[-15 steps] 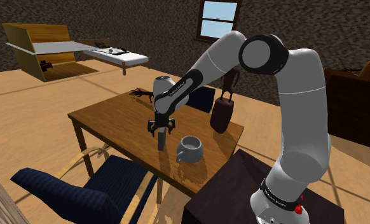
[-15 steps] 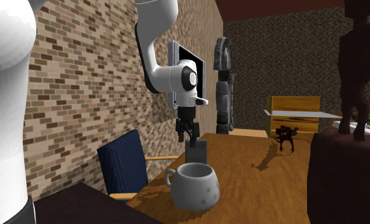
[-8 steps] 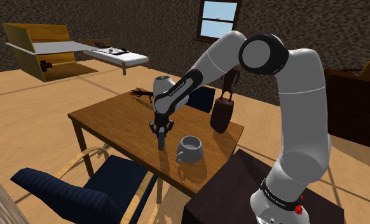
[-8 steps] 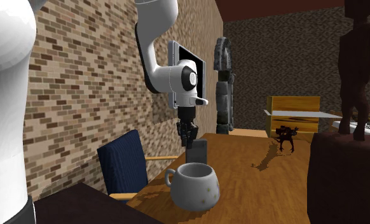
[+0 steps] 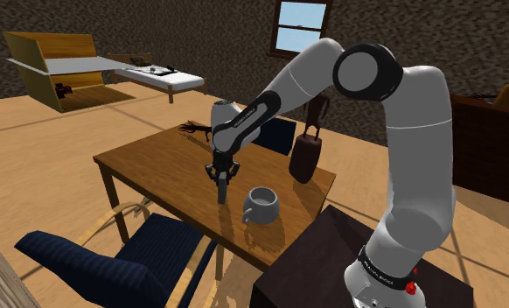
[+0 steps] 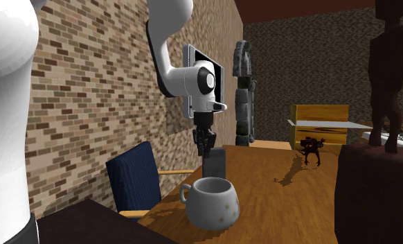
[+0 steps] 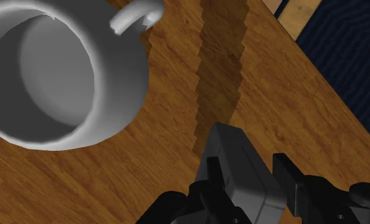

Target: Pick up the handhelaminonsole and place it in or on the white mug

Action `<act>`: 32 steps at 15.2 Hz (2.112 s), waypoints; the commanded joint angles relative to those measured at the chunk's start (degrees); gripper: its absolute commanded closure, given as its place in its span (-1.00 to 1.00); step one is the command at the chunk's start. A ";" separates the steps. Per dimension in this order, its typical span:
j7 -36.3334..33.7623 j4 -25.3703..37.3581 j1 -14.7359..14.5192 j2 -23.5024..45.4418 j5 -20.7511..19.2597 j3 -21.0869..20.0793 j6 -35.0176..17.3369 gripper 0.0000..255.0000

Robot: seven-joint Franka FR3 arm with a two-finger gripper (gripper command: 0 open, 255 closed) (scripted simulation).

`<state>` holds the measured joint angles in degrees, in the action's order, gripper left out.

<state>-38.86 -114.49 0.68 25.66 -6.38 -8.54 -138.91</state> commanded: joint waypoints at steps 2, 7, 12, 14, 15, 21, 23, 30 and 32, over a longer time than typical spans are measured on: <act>0.15 0.09 0.09 -1.70 0.39 -0.27 1.75 1.00; 0.61 0.54 0.34 -4.33 1.06 -0.62 4.79 1.00; 1.04 1.29 0.55 -6.77 1.68 -0.91 7.94 1.00; 1.20 1.68 0.62 -7.68 1.92 -1.01 9.23 1.00; 1.28 1.90 0.65 -8.12 2.03 -1.05 9.88 1.00; 1.72 3.45 0.81 -10.57 2.67 -1.28 13.84 1.00; 1.86 4.06 0.85 -11.31 2.86 -1.34 15.19 1.00; 2.74 3.41 1.32 -15.35 3.75 -1.41 18.48 1.00; 3.96 -1.34 2.01 -19.92 4.66 -1.24 18.22 1.00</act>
<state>-35.39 -114.20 2.43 7.63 -2.10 -9.84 -120.85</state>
